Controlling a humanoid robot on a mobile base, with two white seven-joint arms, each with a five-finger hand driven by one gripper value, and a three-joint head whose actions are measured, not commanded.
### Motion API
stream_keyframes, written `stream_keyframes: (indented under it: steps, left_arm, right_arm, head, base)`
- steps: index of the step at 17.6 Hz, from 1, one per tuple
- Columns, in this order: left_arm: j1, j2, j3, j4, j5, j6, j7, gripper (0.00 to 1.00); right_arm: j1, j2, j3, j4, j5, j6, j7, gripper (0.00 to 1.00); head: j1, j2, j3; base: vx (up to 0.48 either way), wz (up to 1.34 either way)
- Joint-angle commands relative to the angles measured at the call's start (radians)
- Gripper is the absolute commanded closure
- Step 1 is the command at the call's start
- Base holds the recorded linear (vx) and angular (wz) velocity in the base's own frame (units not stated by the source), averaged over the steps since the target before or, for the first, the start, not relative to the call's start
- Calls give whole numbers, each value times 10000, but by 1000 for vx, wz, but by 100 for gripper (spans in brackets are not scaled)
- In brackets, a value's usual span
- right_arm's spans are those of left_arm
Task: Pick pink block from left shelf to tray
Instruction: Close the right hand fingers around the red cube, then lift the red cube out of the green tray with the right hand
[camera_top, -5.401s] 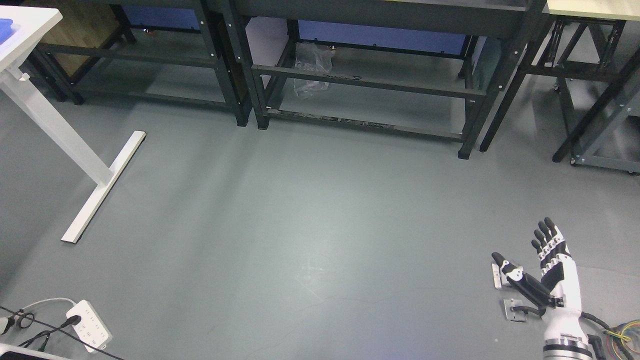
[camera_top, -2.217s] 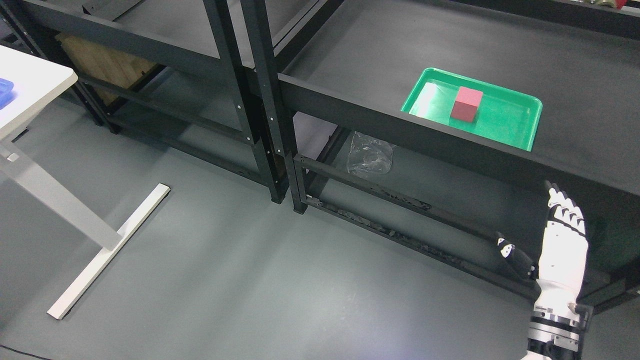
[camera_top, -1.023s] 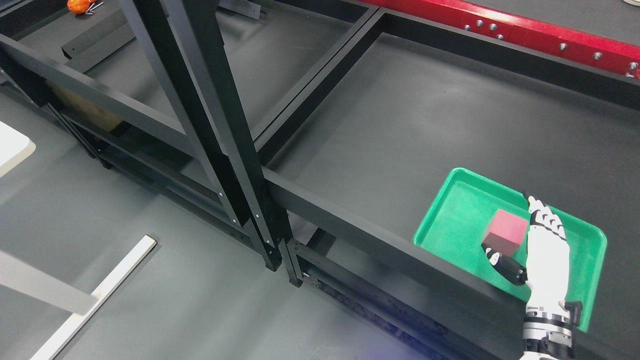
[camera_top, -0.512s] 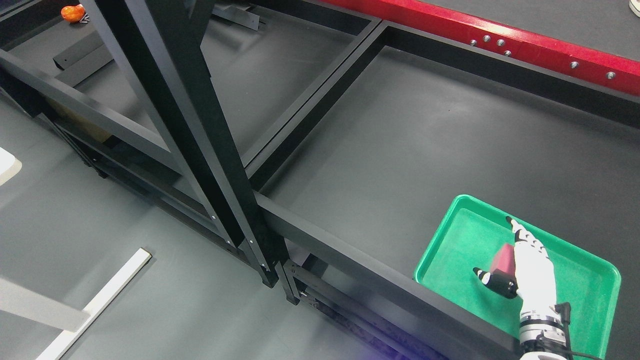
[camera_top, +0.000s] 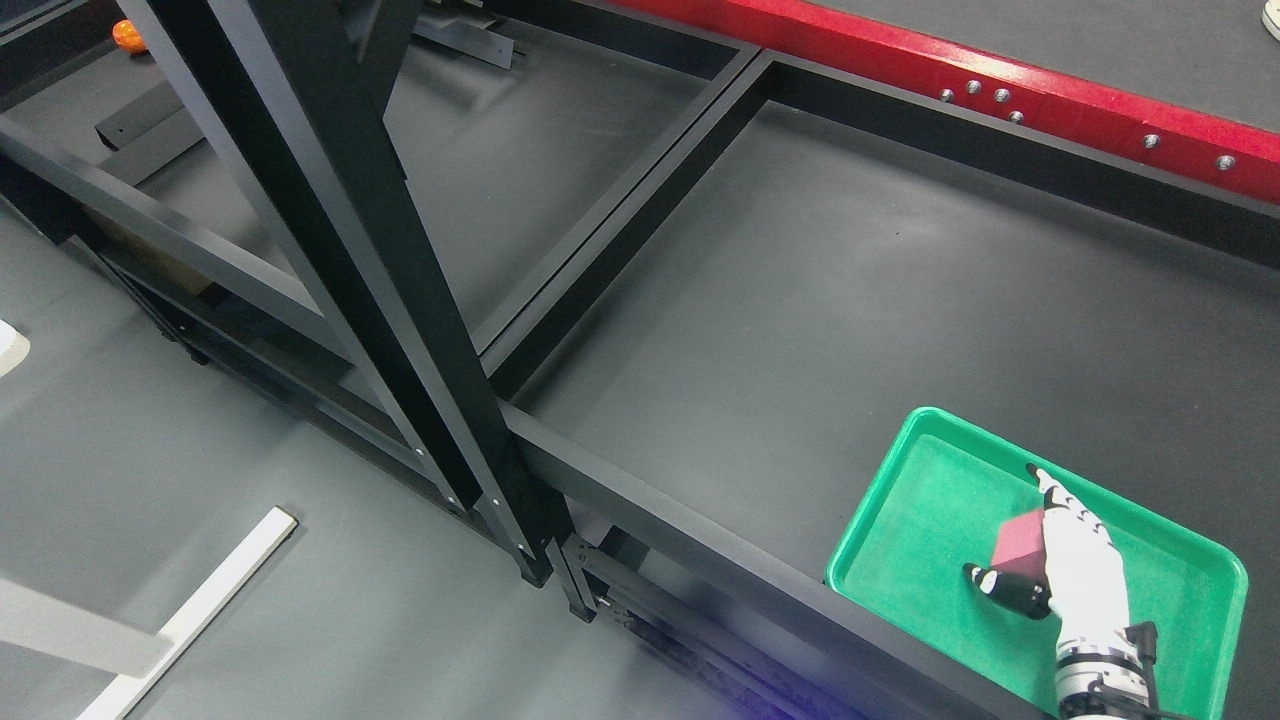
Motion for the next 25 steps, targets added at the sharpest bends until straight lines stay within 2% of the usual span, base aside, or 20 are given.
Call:
stream_keyframes:
  steps: [1,4,5,6,7,11,15,17,21,25]
  left_arm:
    - [0,175,0,-175,77,8,1,0]
    - [0,175,0,-175,77,8,1,0]
    - [0,175,0,-175,77,8,1,0]
    - [0,175,0,-175,77,8,1,0]
    - [0,175,0,-175,77,8,1,0]
    - [0,175,0,-175,77,8,1,0]
    - [0,175,0,-175,77,8,1,0]
    - [0,175,0,-175,77,8,1,0]
    - [0,175,0,-175,77,8,1,0]
    - [0,175,0,-175,77,8,1,0]
  right_arm:
    - [239,-697,-392,3,-4,19,14,3]
    - [286,-775,-576,3,-4,19,-17,3]
    - [271,-775,-607,3,-20,19,-32,7]
    - [271,-775,-653,3,-20,19,-48,17]
    - [271,-775,-653,3,-20,19,-63,31]
    - [240,-744,-730,3,-218,-42,-170,60]
    - [148,-744,-1036,3,-786,-501,-614,96]
    - [57,-744,-1052,3,-802,-656,-829,99]
    - [-82,-713,-1083,3,-1521,-1483,-1244,98]
    - [-113,-591,-1037,3,-1646,-2296,-1474,96]
  head:
    - [0,0,0]
    - [0,0,0]
    - [0,0,0]
    - [0,0,0]
    - [0,0,0]
    - [0,0,0]
    - [0,0,0]
    - [0,0,0]
    - [0,0,0]
    - [0,0,0]
  base:
    - [0,0]
    - [0,0]
    - [0,0]
    - [0,0]
    - [0,0]
    - [0,0]
    - [0,0]
    - [0,0]
    - [0,0]
    - [0,0]
